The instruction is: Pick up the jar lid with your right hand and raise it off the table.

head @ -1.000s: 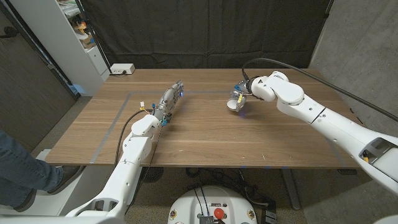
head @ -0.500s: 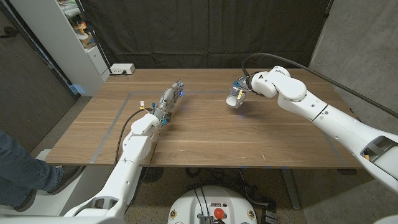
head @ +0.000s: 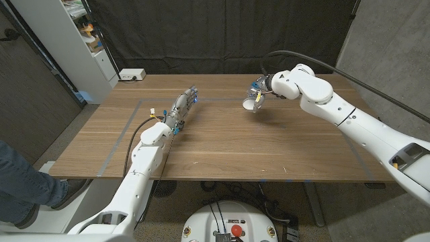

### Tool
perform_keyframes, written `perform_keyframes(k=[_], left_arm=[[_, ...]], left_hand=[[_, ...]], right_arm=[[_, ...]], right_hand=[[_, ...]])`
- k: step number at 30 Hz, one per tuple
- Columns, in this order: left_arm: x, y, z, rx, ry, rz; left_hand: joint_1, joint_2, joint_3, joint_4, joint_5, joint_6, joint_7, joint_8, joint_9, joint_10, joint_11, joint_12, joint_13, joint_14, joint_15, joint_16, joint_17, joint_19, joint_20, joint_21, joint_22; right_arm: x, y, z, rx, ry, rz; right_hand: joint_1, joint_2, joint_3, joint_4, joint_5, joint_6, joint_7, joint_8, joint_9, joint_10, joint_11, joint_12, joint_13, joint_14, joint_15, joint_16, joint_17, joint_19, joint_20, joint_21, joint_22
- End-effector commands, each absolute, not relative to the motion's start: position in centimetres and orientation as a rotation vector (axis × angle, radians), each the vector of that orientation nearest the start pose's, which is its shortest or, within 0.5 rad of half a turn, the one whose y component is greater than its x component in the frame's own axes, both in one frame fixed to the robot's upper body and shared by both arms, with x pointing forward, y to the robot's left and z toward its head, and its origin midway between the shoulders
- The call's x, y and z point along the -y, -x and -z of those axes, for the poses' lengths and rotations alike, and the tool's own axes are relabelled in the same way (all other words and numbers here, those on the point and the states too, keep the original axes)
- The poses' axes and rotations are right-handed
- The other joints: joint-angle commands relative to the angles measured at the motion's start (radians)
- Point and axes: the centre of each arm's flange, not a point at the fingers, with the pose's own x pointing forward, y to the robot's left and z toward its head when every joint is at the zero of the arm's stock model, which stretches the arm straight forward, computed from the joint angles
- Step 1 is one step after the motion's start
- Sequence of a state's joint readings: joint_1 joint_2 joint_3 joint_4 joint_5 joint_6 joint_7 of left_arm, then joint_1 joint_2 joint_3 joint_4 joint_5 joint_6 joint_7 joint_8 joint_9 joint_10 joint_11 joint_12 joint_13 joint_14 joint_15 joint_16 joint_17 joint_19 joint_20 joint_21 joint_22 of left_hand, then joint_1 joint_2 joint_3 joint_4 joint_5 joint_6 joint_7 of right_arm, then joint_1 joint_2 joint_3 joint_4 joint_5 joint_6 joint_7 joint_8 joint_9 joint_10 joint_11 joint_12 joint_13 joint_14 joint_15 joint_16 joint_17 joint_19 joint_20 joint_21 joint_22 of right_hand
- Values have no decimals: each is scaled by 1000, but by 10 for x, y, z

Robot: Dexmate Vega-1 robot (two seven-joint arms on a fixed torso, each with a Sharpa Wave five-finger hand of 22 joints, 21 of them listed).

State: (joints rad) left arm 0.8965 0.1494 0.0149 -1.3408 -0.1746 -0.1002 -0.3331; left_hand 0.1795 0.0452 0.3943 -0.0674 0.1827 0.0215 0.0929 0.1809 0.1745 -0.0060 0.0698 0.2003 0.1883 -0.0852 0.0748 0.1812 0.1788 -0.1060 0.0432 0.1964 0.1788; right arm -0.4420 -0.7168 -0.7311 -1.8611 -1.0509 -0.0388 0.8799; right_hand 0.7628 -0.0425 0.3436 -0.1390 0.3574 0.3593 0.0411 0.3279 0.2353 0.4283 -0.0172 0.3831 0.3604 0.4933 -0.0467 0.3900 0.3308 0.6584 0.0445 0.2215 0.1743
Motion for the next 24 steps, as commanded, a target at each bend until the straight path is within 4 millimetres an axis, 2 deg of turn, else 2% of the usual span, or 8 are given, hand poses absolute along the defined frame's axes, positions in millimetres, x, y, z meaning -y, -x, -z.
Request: perform_keyframes(k=[1, 10, 13, 24], left_arm=[[-249, -655, 32, 550, -65, 312], [-252, -656, 31, 552, -66, 314], [-252, -655, 30, 553, -69, 314], [-253, -655, 29, 557, -68, 314]], left_hand=[[2, 13, 0, -7, 5, 6, 4, 5, 3, 5, 0, 9, 3, -7, -1, 6, 3, -5, 1, 3, 2], [2, 13, 0, -8, 5, 6, 2, 5, 3, 4, 1, 8, 3, -6, -3, 7, 3, -5, 0, 3, 2], [2, 13, 0, -8, 5, 6, 3, 5, 3, 4, 2, 8, 3, -6, -3, 7, 3, -5, 0, 3, 2], [3, 13, -1, -9, 5, 6, 3, 5, 3, 5, 1, 8, 3, -6, -2, 6, 3, -4, 0, 3, 2]], right_arm=[[139, -566, -121, 340, 2187, -213], [137, -561, -131, 340, 2164, -216], [137, -559, -135, 345, 2161, -212], [138, -553, -152, 345, 2126, -207]], right_hand=[[25, 30, 8, 6, -6, 66, -58, 8, 2, 3, -3, 1, 3, 12, -7, 1, 3, 11, 2, -2, 3], [25, 30, 9, 6, -12, 68, -56, 7, 2, 4, -3, 0, 6, 15, -7, 0, 4, 13, 1, -3, 3], [25, 30, 9, 6, -15, 69, -54, 7, 3, 6, 3, 0, 8, 16, -8, -1, 4, 15, 0, -3, 3], [27, 29, 11, 5, -22, 71, -56, 6, 3, 8, -1, 0, 11, 20, -10, -2, 5, 17, 1, -4, 3]])
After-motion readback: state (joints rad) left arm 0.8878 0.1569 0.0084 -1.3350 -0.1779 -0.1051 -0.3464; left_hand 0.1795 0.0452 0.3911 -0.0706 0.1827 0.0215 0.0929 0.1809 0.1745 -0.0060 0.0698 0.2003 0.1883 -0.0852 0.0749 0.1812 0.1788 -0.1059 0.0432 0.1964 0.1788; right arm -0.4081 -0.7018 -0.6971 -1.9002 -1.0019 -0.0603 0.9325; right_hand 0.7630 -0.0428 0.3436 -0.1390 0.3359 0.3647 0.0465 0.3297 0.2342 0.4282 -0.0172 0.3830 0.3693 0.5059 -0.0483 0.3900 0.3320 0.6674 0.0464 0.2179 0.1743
